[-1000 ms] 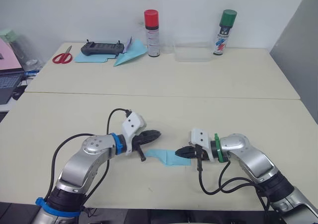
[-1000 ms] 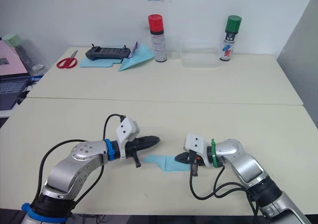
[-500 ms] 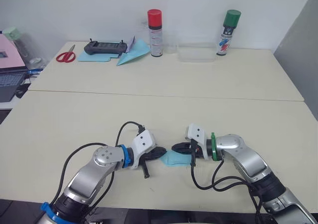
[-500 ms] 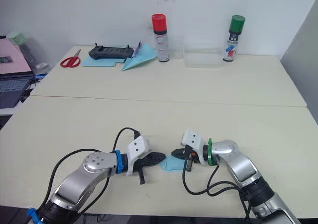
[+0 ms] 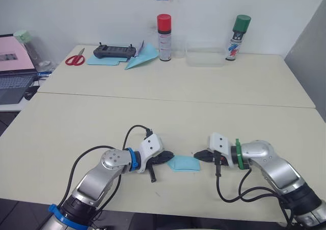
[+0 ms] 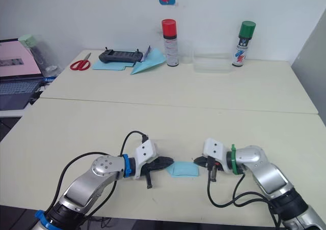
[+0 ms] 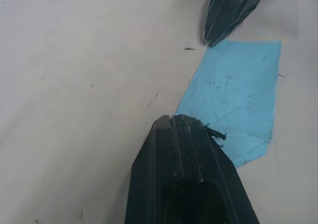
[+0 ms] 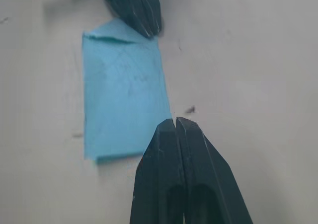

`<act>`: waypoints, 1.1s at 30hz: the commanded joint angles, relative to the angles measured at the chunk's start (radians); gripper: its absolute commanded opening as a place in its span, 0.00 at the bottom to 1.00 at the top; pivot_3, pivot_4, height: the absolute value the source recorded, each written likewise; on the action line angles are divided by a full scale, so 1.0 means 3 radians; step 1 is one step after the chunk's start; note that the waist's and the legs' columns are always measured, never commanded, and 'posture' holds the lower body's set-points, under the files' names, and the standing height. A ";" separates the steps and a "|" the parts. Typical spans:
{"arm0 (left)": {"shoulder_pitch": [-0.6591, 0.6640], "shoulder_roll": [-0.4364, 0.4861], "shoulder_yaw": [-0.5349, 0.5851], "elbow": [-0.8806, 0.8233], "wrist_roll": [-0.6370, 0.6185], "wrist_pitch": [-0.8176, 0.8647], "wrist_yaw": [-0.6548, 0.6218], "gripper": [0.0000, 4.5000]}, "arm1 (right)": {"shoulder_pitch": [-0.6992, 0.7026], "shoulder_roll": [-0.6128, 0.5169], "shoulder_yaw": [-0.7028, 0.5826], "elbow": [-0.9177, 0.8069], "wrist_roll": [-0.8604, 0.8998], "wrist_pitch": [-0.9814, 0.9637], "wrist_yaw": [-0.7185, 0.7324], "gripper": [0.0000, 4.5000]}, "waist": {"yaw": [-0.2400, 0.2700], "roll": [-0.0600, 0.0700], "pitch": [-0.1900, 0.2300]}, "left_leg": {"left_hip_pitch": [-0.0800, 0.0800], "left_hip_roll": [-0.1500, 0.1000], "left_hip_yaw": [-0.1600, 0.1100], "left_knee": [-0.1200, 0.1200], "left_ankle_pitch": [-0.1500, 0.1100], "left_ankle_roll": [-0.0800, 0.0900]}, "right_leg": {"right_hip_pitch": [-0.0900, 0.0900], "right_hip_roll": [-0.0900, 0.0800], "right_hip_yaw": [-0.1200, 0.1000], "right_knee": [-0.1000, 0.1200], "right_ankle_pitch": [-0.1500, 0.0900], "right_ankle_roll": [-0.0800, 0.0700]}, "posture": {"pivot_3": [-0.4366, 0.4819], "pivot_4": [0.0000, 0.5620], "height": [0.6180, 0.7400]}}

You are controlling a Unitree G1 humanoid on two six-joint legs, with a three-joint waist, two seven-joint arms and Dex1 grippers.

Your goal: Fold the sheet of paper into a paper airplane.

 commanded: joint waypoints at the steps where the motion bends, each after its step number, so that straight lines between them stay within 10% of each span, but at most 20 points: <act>1: 0.0066 0.0011 -0.0115 0.0264 0.0171 0.0106 0.0008 0.00 | 0.0187 -0.0147 -0.0298 -0.0077 0.0156 0.0157 0.0013 0.00 | 0.0003 0.0000 -0.0001 | -0.0001 -0.0001 -0.0001 0.0000 0.0000 0.0000 | 0.0000 0.0000 0.0000 -0.0001 0.0000 0.0000 | 0.48 0.27 1.00; 8: -0.0012 -0.0054 -0.0103 0.0413 0.0196 -0.0015 0.0015 0.00 | 0.0287 -0.0187 -0.0643 -0.0458 0.0528 -0.0015 0.0176 0.04 | -0.0005 0.0005 0.0001 | -0.0002 -0.0001 0.0000 0.0000 0.0000 0.0000 | -0.0001 0.0000 0.0000 0.0000 0.0000 0.0000 | 0.48 0.27 1.00; 17: -0.0113 0.0096 0.0488 0.0041 -0.0266 -0.0083 -0.0253 0.12 | 0.0582 -0.0272 -0.0629 -0.0924 0.0698 -0.0131 0.0337 0.69 | -0.0028 -0.0005 0.0031 | -0.0020 0.0001 -0.0002 0.0000 0.0000 0.0000 | -0.0018 0.0003 -0.0002 0.0002 0.0011 0.0021 | 0.48 0.27 1.00; 24: 0.0049 0.0731 0.1169 -0.0429 -0.0624 -0.0325 -0.0770 0.59 | 0.0683 -0.0308 -0.0553 -0.1067 0.0671 -0.0480 0.0466 0.69 | -0.0021 -0.0004 0.0076 | -0.0036 0.0003 -0.0002 -0.0005 -0.0001 -0.0002 | -0.0039 0.0002 -0.0005 0.0007 0.0004 0.0018 | 0.48 0.27 1.00; 29: 0.0479 0.0788 0.1401 -0.0645 -0.0637 -0.0915 -0.1001 0.95 | 0.0545 -0.0182 -0.0372 -0.0922 0.0436 -0.0647 0.0348 0.40 | -0.0016 -0.0009 0.0082 | -0.0036 0.0004 0.0003 -0.0004 -0.0004 -0.0007 | -0.0038 0.0000 -0.0002 0.0001 0.0004 0.0019 | 0.48 0.27 1.00; 33: 0.0779 0.0793 0.1519 -0.0815 -0.0672 -0.1081 -0.1058 1.00 | 0.0418 -0.0048 -0.0234 -0.0732 0.0151 -0.0858 0.0196 0.33 | -0.0011 -0.0009 0.0083 | -0.0035 0.0005 0.0002 -0.0003 -0.0004 -0.0007 | -0.0037 0.0001 -0.0003 0.0005 0.0002 0.0015 | 0.48 0.27 1.00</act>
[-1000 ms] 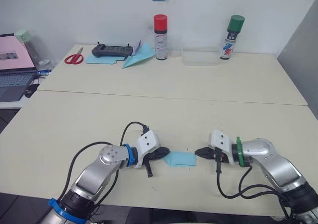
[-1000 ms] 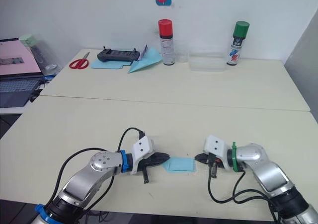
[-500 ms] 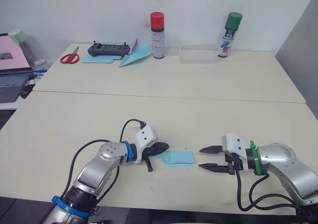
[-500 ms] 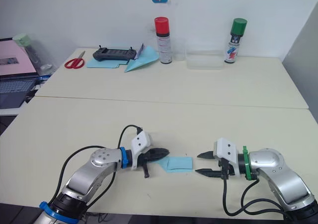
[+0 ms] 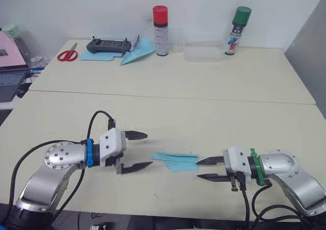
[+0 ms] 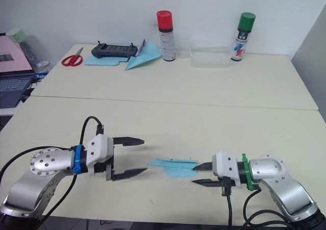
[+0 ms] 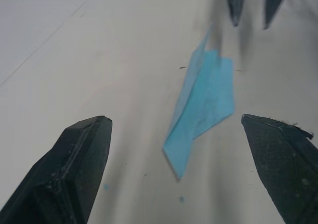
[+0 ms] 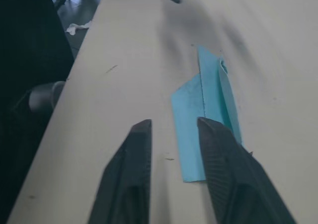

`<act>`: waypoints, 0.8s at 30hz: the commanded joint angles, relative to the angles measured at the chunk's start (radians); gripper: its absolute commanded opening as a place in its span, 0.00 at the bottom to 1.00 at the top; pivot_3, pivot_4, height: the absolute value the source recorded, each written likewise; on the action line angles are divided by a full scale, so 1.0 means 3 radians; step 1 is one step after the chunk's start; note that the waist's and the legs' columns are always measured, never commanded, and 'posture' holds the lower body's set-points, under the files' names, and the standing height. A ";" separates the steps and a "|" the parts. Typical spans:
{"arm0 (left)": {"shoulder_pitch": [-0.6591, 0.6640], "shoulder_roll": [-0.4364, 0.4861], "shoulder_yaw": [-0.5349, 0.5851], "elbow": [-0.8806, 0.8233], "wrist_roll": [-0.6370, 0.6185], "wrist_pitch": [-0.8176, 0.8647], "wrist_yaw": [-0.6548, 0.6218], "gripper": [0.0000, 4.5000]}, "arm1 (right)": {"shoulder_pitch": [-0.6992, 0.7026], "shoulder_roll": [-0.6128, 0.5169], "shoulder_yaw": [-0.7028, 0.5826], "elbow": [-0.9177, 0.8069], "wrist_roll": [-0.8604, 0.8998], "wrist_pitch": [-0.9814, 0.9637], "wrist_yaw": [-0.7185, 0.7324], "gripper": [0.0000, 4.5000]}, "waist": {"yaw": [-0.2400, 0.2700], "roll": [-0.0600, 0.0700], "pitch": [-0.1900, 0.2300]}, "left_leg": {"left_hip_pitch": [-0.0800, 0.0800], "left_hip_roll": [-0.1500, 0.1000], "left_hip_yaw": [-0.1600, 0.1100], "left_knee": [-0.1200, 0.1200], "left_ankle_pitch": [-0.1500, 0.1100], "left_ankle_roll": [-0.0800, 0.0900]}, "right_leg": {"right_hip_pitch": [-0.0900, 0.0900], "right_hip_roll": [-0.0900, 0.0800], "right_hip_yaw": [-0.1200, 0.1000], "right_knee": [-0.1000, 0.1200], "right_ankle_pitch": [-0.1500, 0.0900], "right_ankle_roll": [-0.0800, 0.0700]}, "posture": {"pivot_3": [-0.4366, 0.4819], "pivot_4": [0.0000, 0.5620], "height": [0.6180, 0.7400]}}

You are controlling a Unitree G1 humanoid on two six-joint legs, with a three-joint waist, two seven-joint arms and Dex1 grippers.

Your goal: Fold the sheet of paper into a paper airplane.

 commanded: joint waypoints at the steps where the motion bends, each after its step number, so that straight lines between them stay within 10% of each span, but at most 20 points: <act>1: 0.0122 0.0014 0.0151 -0.0189 -0.0068 -0.0176 -0.0025 1.00 | -0.0077 0.0112 0.0070 0.0084 -0.0180 -0.0179 -0.0145 0.33 | 0.0003 0.0000 0.0000 | 0.0001 0.0000 0.0000 0.0000 0.0000 0.0000 | 0.0000 0.0000 0.0000 0.0001 -0.0003 -0.0005 | 0.48 0.27 1.00; 21: 0.0112 0.0122 0.0378 -0.0293 -0.0481 0.0253 0.0100 1.00 | -0.0536 0.0569 0.0459 0.1031 -0.0789 -0.0525 -0.0393 0.33 | -0.0002 0.0001 0.0001 | 0.0003 0.0000 -0.0001 0.0001 0.0000 0.0000 | 0.0001 0.0002 -0.0001 0.0007 0.0001 -0.0001 | 0.48 0.27 1.00; 24: 0.0076 0.0135 0.0395 -0.0302 -0.0514 0.0312 0.0103 1.00 | -0.0563 0.0612 0.0422 0.1070 -0.0720 -0.0510 -0.0387 0.19 | -0.0002 0.0001 0.0001 | 0.0003 0.0000 -0.0003 0.0002 0.0000 0.0000 | 0.0002 0.0002 -0.0002 0.0007 0.0001 -0.0001 | 0.48 0.27 1.00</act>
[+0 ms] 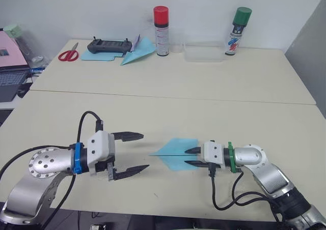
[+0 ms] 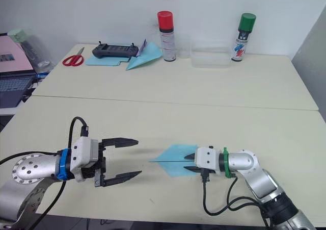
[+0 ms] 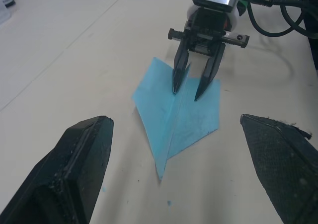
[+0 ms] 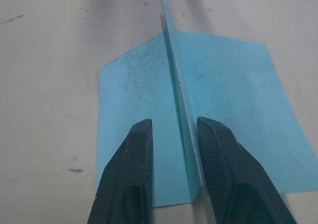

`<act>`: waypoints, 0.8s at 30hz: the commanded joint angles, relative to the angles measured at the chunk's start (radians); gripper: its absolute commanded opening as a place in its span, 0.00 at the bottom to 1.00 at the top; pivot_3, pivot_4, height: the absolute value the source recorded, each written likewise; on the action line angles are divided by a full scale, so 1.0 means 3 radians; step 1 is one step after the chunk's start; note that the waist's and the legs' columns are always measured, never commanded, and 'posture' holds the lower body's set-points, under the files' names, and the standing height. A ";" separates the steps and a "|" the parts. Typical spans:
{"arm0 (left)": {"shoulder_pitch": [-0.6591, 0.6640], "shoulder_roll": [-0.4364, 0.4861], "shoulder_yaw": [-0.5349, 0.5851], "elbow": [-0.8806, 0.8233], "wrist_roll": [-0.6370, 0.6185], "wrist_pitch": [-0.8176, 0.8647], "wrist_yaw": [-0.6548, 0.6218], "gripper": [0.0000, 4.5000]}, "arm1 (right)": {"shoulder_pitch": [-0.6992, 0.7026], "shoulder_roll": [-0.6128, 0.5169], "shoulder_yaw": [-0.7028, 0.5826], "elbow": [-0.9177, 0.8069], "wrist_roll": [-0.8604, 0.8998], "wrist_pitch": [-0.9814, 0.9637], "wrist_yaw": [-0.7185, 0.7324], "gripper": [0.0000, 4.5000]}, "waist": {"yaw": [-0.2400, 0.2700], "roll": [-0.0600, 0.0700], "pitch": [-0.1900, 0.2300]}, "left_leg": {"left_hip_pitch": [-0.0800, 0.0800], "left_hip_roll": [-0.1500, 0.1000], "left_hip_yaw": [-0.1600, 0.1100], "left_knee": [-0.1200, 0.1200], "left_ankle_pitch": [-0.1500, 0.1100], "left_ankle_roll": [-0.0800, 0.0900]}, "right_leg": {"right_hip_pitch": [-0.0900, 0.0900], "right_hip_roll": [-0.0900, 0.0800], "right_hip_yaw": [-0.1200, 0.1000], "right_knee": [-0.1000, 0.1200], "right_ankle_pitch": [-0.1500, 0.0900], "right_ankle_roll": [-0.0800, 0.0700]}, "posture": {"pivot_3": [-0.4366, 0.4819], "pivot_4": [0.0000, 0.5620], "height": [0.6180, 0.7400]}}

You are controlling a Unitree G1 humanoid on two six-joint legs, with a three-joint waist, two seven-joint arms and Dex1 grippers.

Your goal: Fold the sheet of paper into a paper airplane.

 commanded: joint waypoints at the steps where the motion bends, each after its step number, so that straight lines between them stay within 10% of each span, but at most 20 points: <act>1: -0.0064 0.0032 0.0102 -0.0122 -0.0092 0.0032 0.0019 1.00 | -0.0035 0.0023 -0.0075 0.0022 0.0062 0.0000 -0.0014 0.12 | 0.0001 0.0000 0.0000 | 0.0000 0.0000 0.0000 0.0000 0.0000 0.0000 | 0.0000 0.0000 0.0000 0.0000 0.0000 0.0000 | 0.48 0.27 1.00; 13: -0.0402 0.0062 -0.0012 -0.0205 -0.0321 0.0390 0.0005 1.00 | 0.0253 -0.0033 -0.0587 -0.0376 0.0460 0.0575 -0.0280 0.00 | 0.0024 0.0000 0.0000 | 0.0000 -0.0001 -0.0004 0.0003 0.0000 0.0000 | 0.0002 0.0000 -0.0002 0.0001 0.0001 0.0001 | 0.48 0.27 1.00; 24: -0.1579 -0.0624 -0.0883 -0.0028 -0.0126 0.0788 0.0516 1.00 | 0.1407 0.0851 -0.2310 -0.1666 0.0639 0.2392 -0.2424 0.00 | -0.0027 0.0006 -0.0003 | 0.0005 0.0000 -0.0005 0.0005 0.0000 0.0000 | 0.0010 0.0004 0.0000 0.0003 0.0003 0.0004 | 0.48 0.27 1.00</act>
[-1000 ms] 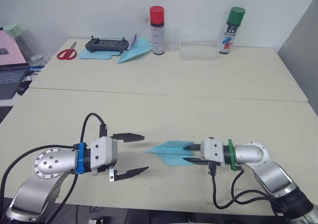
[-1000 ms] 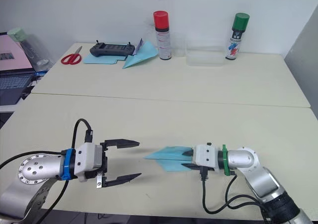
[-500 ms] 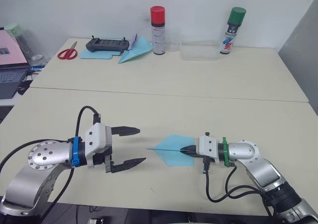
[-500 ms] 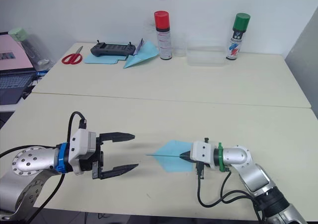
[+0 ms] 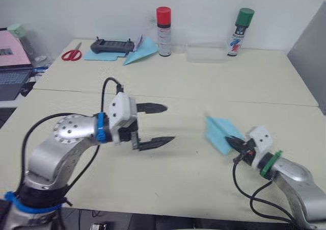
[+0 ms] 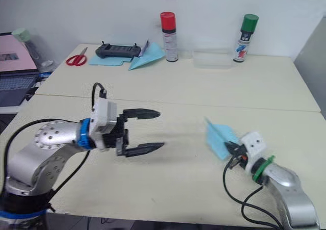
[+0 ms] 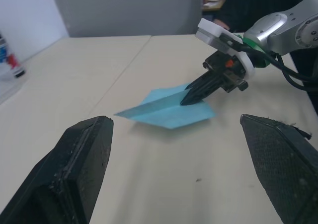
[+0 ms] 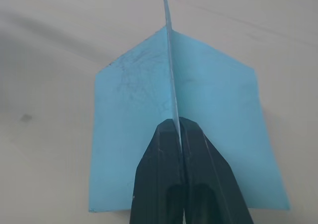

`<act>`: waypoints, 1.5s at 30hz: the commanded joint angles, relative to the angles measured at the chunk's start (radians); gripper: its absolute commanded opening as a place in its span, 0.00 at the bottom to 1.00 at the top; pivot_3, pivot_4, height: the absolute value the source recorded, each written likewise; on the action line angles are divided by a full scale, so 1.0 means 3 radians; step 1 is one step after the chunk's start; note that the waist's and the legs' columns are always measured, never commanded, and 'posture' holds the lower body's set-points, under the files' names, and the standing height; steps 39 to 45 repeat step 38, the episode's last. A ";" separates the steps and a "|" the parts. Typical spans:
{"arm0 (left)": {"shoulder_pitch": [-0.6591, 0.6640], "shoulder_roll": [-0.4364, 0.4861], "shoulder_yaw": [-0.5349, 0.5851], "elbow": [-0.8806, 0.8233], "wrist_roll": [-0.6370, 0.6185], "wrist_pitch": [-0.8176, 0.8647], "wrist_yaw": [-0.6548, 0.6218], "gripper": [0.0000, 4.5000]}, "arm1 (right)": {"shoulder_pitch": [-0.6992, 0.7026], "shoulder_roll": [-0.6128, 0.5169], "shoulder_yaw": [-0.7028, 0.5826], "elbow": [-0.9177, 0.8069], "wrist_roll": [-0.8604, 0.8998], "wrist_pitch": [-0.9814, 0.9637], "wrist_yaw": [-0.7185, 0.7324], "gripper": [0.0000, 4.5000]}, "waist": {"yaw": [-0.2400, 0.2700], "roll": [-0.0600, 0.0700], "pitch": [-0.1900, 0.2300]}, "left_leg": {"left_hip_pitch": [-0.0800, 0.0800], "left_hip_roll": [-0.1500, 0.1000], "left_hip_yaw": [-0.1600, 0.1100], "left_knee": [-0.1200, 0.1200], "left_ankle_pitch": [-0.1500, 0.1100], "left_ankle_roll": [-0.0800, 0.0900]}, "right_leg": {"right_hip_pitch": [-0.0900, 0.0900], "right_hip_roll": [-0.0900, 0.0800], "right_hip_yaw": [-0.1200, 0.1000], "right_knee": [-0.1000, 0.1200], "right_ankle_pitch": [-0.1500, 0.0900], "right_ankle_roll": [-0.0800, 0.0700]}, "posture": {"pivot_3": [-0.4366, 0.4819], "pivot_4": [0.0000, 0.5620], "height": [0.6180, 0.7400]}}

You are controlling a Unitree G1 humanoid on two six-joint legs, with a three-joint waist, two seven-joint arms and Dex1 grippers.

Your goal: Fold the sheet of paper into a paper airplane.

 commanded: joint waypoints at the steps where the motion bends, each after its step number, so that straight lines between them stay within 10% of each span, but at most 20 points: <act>1: -0.0135 -0.0089 -0.0129 0.0129 0.0115 -0.0102 -0.0027 1.00 | 0.0049 0.0248 -0.0256 -0.0188 -0.0085 0.0258 -0.0549 0.00 | -0.0025 0.0001 0.0000 | -0.0001 0.0000 0.0002 -0.0001 0.0000 0.0000 | -0.0005 0.0001 0.0002 0.0004 0.0000 0.0000 | 0.48 0.27 1.00; 8: -0.0274 -0.0119 -0.0150 0.0337 0.0198 -0.0168 -0.0127 1.00 | -0.0077 0.0344 -0.0203 -0.0094 0.0069 0.0328 -0.0557 0.12 | -0.0043 0.0004 -0.0001 | -0.0001 0.0002 0.0005 0.0001 0.0002 0.0002 | -0.0006 0.0004 0.0005 0.0002 0.0004 -0.0003 | 0.48 0.27 1.00; 19: -0.0226 0.0287 0.0179 0.0809 0.0262 -0.0016 -0.0261 1.00 | -0.0068 -0.0853 -0.0764 -0.0237 0.0573 0.0055 0.0624 0.97 | -0.0052 0.0009 0.0003 | -0.0006 0.0000 0.0005 0.0001 0.0001 0.0002 | -0.0008 0.0003 0.0004 0.0000 0.0004 0.0000 | 0.48 0.27 1.00; 23: -0.0188 0.0831 0.0742 0.1525 0.0409 -0.0045 -0.0270 1.00 | 0.0111 -0.2405 -0.1431 0.0993 0.0755 -0.0272 0.2561 0.99 | -0.0060 0.0011 0.0008 | 0.0000 -0.0001 0.0013 0.0002 0.0002 0.0003 | -0.0003 0.0001 0.0008 -0.0002 0.0005 0.0002 | 0.48 0.27 1.00; 26: -0.0165 0.1239 0.0998 0.2060 0.0620 -0.0396 -0.0343 1.00 | 0.0135 -0.3119 -0.1448 0.1865 0.0395 -0.0851 0.3047 0.99 | -0.0073 0.0002 0.0022 | 0.0000 0.0000 0.0021 -0.0001 0.0002 0.0006 | -0.0014 0.0000 0.0009 -0.0002 0.0004 -0.0003 | 0.48 0.27 1.00; 45: 0.0227 0.1543 0.1465 0.2318 0.0670 -0.0585 -0.0593 1.00 | -0.0852 -0.3095 -0.0861 0.2254 0.0606 -0.0805 0.3021 0.99 | -0.0056 -0.0003 0.0025 | -0.0007 0.0003 0.0024 -0.0004 -0.0010 0.0021 | -0.0014 -0.0006 0.0004 -0.0002 -0.0005 -0.0012 | 0.48 0.27 1.00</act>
